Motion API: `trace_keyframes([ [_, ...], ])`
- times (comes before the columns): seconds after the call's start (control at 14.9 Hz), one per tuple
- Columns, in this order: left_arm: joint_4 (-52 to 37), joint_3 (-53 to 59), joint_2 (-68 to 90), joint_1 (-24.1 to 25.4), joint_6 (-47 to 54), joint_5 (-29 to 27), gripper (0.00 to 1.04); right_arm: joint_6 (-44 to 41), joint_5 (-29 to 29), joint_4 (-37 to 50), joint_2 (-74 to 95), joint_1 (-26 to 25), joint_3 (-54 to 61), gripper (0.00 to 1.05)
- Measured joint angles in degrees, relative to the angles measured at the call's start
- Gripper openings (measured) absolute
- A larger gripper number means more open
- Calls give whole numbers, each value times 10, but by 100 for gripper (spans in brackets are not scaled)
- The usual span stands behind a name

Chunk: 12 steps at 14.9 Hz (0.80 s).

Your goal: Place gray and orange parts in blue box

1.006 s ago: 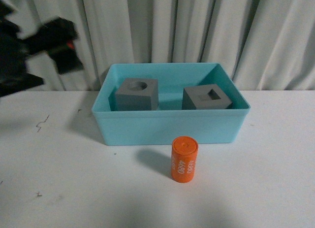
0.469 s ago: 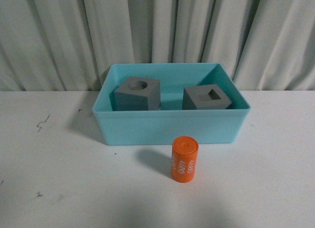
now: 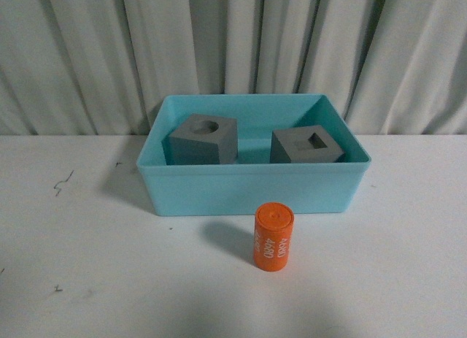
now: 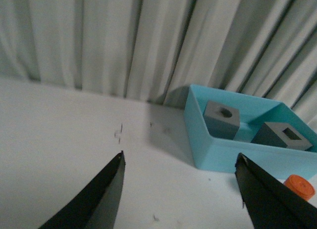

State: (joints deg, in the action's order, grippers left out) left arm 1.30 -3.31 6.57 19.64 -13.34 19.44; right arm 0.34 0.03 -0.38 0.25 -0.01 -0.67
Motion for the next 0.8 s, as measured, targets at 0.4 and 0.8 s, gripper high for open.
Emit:
trace_keyframes([
  [0.4,-8,27,-61,-177,123,-177,2,0,0,2,0,0,0,98],
  [0.8,-11,27,-61,-196,124,-195,2,0,0,2,0,0,0,98],
])
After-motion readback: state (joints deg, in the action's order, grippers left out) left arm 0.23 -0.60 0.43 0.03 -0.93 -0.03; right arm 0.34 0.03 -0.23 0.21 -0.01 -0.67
